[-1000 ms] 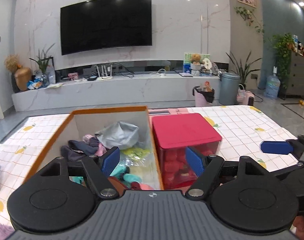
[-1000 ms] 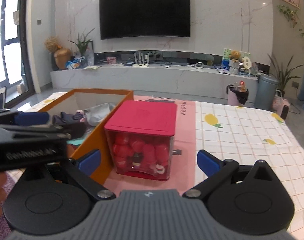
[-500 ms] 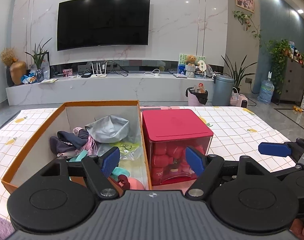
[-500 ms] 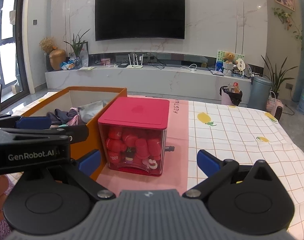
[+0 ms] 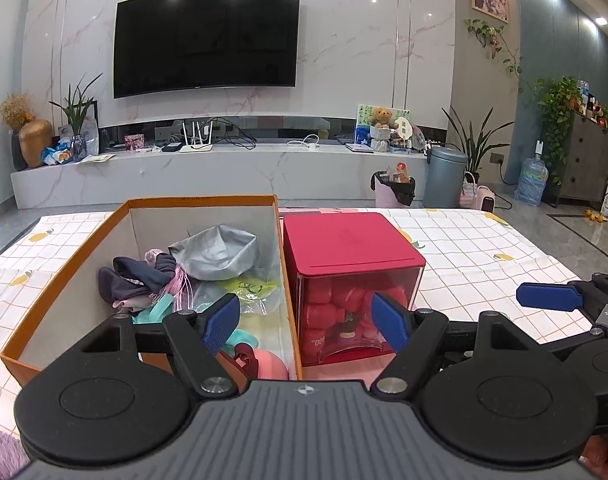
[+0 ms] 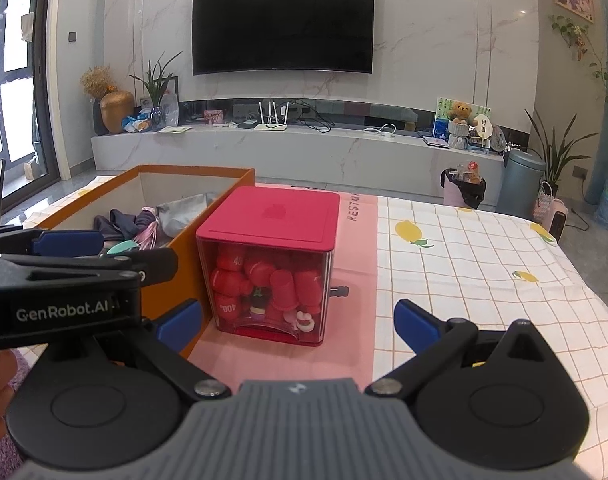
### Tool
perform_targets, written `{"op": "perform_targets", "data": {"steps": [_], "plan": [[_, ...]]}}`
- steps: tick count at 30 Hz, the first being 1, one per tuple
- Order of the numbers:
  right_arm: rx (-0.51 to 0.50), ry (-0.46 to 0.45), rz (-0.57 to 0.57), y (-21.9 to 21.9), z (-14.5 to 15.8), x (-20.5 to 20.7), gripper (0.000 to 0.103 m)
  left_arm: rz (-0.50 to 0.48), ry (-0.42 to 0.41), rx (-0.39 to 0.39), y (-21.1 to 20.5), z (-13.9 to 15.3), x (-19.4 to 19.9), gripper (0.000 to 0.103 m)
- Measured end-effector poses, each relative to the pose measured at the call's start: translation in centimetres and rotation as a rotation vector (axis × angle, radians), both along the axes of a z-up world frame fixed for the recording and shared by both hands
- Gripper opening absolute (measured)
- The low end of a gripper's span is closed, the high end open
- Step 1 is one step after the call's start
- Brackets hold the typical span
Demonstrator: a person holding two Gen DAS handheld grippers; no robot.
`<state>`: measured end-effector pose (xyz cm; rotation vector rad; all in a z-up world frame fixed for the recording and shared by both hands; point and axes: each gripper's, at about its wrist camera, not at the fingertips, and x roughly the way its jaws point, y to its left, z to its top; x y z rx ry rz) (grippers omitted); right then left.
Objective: Organize soft objects
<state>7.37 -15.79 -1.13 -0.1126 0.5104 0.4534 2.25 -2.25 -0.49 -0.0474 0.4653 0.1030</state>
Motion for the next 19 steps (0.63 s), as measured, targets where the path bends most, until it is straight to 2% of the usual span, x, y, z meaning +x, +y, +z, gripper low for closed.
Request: {"op": "perform_targets", "data": {"steps": [19], "plan": [[-0.007, 0.016, 0.015, 0.06, 0.00, 0.16, 0.100, 0.003, 0.013, -0.001, -0.18, -0.19, -0.02, 0.088]]}}
